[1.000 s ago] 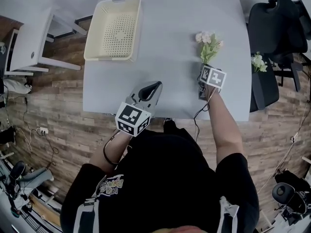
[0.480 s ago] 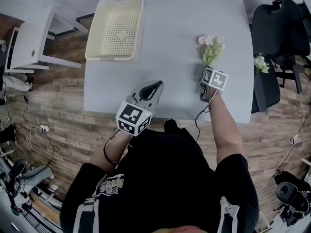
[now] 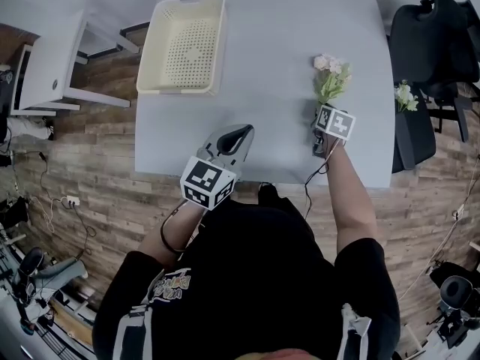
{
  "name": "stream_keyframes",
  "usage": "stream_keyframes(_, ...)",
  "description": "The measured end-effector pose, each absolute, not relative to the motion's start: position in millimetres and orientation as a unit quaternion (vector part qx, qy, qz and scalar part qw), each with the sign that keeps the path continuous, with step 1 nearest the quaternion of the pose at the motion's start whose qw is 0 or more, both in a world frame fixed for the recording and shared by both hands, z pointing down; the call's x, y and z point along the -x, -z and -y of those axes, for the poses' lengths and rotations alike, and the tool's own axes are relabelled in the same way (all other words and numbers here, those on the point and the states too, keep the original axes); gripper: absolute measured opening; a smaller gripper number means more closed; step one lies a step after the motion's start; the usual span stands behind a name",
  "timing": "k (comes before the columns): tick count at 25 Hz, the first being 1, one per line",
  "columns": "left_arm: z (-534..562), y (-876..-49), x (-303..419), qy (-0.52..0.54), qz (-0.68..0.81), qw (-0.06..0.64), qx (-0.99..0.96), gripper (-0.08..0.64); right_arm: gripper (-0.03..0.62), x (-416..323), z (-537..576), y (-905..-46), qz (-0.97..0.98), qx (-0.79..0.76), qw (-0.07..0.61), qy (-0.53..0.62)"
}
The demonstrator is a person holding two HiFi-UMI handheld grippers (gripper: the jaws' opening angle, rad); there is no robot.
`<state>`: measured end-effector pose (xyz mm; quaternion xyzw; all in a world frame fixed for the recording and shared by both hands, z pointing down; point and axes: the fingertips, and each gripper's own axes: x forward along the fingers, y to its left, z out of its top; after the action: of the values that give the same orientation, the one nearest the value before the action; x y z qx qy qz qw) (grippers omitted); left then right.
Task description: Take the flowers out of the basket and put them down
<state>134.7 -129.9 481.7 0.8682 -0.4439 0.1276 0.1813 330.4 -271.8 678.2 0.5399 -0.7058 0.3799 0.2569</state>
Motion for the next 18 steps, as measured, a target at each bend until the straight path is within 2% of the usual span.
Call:
stream_keyframes(7, 126.3, -472.0, -126.2, -0.125, 0.436, 0.172, -0.875, 0.006, 0.107, -339.2, 264.7, -656.9, 0.694, -0.571, 0.230, -0.374)
stream_keyframes(13, 124.1, -460.9, -112.9, -0.114, 0.429, 0.164, -0.881, 0.006, 0.106, -329.7, 252.4, -606.9, 0.712, -0.584, 0.178, -0.346)
stream_keyframes(15, 123.3, -457.5, -107.2, -0.111, 0.427, 0.162, -0.883, 0.006, 0.044, -316.4, 247.3, -586.7, 0.728, -0.576, 0.160, -0.335)
stream_keyframes(18, 121.6, -452.2, -97.8, -0.106, 0.426, 0.158, -0.885, 0.006, 0.023, -287.6, 237.3, -558.9, 0.757, -0.555, 0.137, -0.316)
